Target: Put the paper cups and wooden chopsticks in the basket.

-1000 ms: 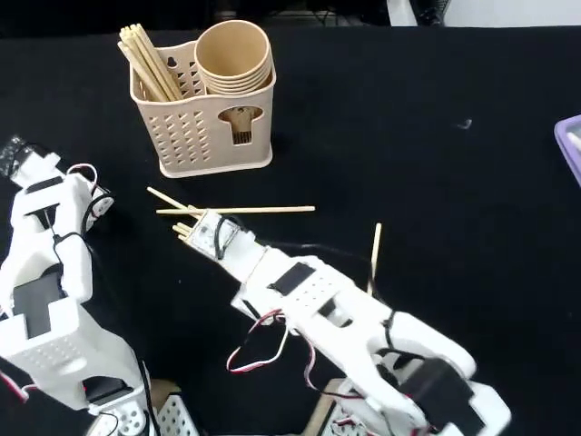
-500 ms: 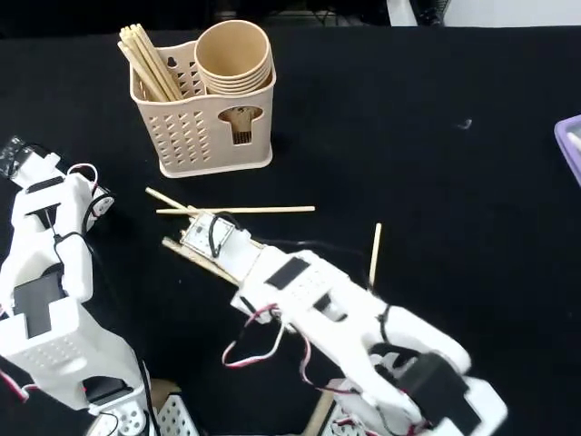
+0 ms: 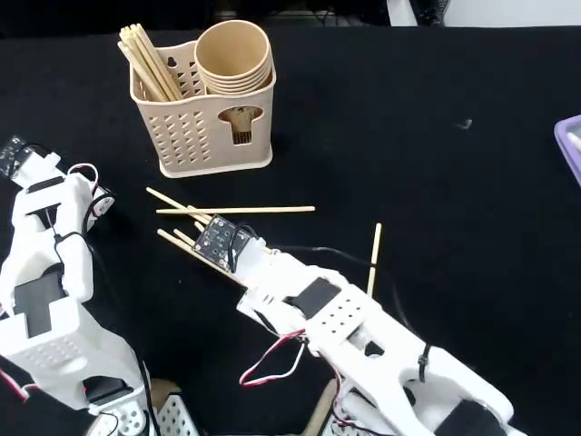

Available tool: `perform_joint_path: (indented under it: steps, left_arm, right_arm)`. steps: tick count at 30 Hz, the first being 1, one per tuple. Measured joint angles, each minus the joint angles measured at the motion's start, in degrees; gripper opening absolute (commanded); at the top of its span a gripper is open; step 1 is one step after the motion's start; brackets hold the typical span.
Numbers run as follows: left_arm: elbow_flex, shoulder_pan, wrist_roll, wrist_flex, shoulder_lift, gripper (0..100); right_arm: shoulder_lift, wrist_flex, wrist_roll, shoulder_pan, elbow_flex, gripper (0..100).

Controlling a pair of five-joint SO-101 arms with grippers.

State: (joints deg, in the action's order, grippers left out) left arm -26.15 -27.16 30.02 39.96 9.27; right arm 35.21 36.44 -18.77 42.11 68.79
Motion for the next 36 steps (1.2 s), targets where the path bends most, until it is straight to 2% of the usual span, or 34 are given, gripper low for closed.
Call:
perform_joint_path:
  steps: [4,15,17,20,36]
  left_arm:
    - [0.00,0.00,0.00,0.00,0.00,15]
    - [0.00,0.00,0.00,0.00,0.00,15]
    - [0.00,0.00,0.00,0.00,0.00,15]
    - [0.00,0.00,0.00,0.00,0.00,15]
    - [0.00,0.00,0.00,0.00,0.00,15]
  right_arm:
    - [-3.43,0.00,-0.26,0.00,-0.09,15.9]
    - [-18.73,0.00,-0.35,-0.09,-8.26,13.5]
    - [-18.81,0.00,-0.35,-0.09,-8.35,12.5]
    - [-18.81,0.00,-0.35,-0.09,-8.35,1.1]
    - [-14.77,-1.05,-0.35,0.00,-7.30,1.1]
